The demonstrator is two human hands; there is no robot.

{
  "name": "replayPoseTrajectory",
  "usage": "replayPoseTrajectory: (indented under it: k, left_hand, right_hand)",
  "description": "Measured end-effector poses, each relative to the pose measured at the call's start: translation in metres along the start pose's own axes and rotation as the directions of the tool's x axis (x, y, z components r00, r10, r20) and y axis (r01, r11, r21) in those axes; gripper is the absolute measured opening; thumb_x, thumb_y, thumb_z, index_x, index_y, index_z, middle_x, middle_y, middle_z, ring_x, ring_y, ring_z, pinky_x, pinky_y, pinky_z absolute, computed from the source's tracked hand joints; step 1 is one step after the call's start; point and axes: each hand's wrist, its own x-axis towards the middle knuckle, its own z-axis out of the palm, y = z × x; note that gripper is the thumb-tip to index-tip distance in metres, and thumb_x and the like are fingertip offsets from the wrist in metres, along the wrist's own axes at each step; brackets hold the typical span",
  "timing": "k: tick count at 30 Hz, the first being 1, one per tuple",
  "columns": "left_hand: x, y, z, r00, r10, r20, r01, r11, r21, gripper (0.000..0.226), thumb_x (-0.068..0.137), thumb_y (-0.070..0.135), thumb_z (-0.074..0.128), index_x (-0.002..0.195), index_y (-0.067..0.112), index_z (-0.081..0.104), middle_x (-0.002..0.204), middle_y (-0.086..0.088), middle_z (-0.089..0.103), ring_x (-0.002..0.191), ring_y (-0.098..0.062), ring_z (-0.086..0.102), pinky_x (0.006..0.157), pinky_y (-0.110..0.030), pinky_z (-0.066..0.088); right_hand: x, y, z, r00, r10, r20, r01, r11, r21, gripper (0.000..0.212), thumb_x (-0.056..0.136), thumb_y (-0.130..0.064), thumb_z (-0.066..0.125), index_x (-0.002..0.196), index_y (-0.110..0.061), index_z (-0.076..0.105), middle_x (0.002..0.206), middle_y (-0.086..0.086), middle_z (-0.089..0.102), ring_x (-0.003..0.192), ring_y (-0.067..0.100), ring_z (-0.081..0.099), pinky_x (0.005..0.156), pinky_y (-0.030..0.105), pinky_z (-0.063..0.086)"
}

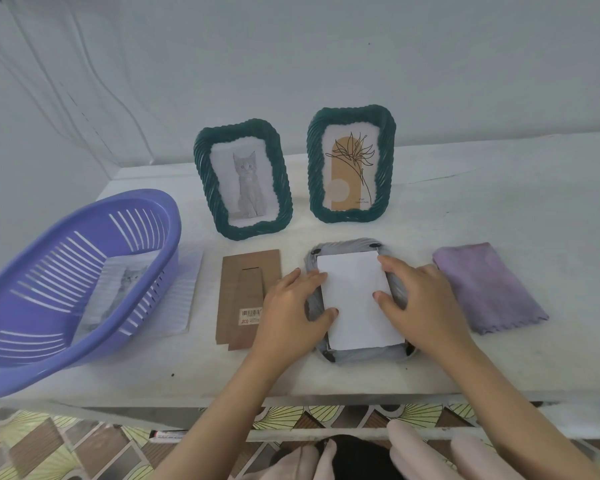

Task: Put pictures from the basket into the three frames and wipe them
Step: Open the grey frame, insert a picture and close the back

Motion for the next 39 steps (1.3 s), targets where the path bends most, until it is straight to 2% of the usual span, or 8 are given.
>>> replayPoseTrajectory:
  k: [6, 14, 20, 24, 27, 31, 34, 39]
  left_hand:
    - [-0.001, 0.002, -0.006, 1.0, -0.006, 0.028, 0.006, 1.0, 0.009, 0.06, 0.079, 0.033, 0.068, 0.134, 0.028, 0.045, 0.14, 0.009, 0.044, 0.138, -0.014, 0.021, 0.112, -0.034, 0.018]
    - [-0.002, 0.002, -0.007, 1.0, -0.015, 0.023, 0.015, 1.0, -0.007, 0.057, 0.08, 0.033, 0.068, 0.133, 0.026, 0.047, 0.139, 0.005, 0.046, 0.138, -0.015, 0.023, 0.112, -0.036, 0.021]
    - [-0.006, -0.004, -0.018, 0.986, 0.05, -0.16, -0.052, 0.999, -0.011, 0.039, 0.083, 0.017, 0.064, 0.122, 0.018, 0.058, 0.12, 0.008, 0.058, 0.123, -0.012, 0.041, 0.105, -0.027, 0.028]
    - [-0.017, -0.03, -0.037, 0.941, -0.072, -0.329, 0.093, 0.994, 0.049, 0.037, 0.081, 0.016, 0.064, 0.118, 0.017, 0.059, 0.113, 0.001, 0.061, 0.116, -0.021, 0.047, 0.095, -0.041, 0.045]
    - [-0.029, -0.04, -0.049, 0.899, -0.252, -0.358, 0.279, 0.96, 0.024, 0.046, 0.083, 0.017, 0.061, 0.129, 0.02, 0.051, 0.127, -0.002, 0.055, 0.132, -0.026, 0.034, 0.107, -0.043, 0.033]
    - [-0.039, -0.052, -0.053, 0.894, -0.368, -0.255, 0.375, 0.927, -0.024, 0.059, 0.086, 0.024, 0.059, 0.141, 0.024, 0.035, 0.144, -0.003, 0.04, 0.141, -0.021, 0.018, 0.11, -0.038, 0.024]
    - [-0.042, -0.062, -0.052, 0.918, -0.34, -0.205, 0.343, 0.939, -0.022, 0.061, 0.087, 0.029, 0.057, 0.142, 0.029, 0.031, 0.149, -0.003, 0.033, 0.142, -0.016, 0.015, 0.111, -0.034, 0.02]
    - [-0.04, -0.058, -0.055, 0.909, -0.357, -0.216, 0.294, 0.915, -0.275, 0.049, 0.085, 0.006, 0.06, 0.126, 0.03, 0.05, 0.131, 0.007, 0.052, 0.132, -0.01, 0.037, 0.1, -0.011, 0.029]
  right_hand:
    - [-0.001, 0.009, 0.004, 0.998, 0.062, 0.002, -0.062, 0.985, 0.162, 0.049, 0.079, -0.032, 0.068, 0.125, -0.028, 0.053, 0.11, -0.013, 0.062, 0.098, 0.014, 0.052, 0.081, 0.03, 0.044]
    - [-0.001, 0.012, 0.007, 0.999, 0.036, -0.02, -0.032, 0.986, 0.161, 0.046, 0.079, -0.037, 0.066, 0.123, -0.027, 0.055, 0.106, -0.01, 0.066, 0.094, 0.017, 0.055, 0.082, 0.038, 0.048]
    - [0.0, 0.005, 0.008, 0.991, -0.03, -0.128, 0.034, 0.999, 0.034, 0.042, 0.083, -0.04, 0.052, 0.12, -0.024, 0.057, 0.103, -0.007, 0.067, 0.092, 0.021, 0.056, 0.08, 0.037, 0.045]
    - [0.007, -0.025, 0.012, 0.986, -0.08, -0.148, 0.1, 0.986, 0.137, 0.036, 0.085, -0.027, 0.055, 0.121, -0.023, 0.057, 0.103, -0.009, 0.067, 0.091, 0.014, 0.051, 0.083, 0.034, 0.042]
    - [0.013, -0.054, 0.022, 0.992, -0.126, -0.023, 0.128, 0.964, 0.234, 0.037, 0.088, -0.026, 0.055, 0.125, -0.028, 0.052, 0.105, -0.015, 0.065, 0.096, 0.011, 0.048, 0.088, 0.03, 0.04]
    - [0.02, -0.09, 0.041, 0.953, -0.255, 0.163, 0.235, 0.963, 0.132, 0.04, 0.091, -0.033, 0.047, 0.131, -0.029, 0.044, 0.109, -0.012, 0.064, 0.103, 0.016, 0.049, 0.09, 0.032, 0.029]
    - [0.022, -0.102, 0.053, 0.939, -0.281, 0.2, 0.288, 0.958, -0.002, 0.041, 0.092, -0.036, 0.042, 0.132, -0.027, 0.041, 0.101, -0.006, 0.067, 0.102, 0.02, 0.05, 0.086, 0.033, 0.027]
    - [0.019, -0.11, 0.058, 0.97, -0.172, 0.173, 0.149, 0.979, 0.136, 0.043, 0.09, -0.032, 0.047, 0.133, -0.028, 0.041, 0.1, -0.004, 0.068, 0.104, 0.019, 0.051, 0.088, 0.033, 0.027]
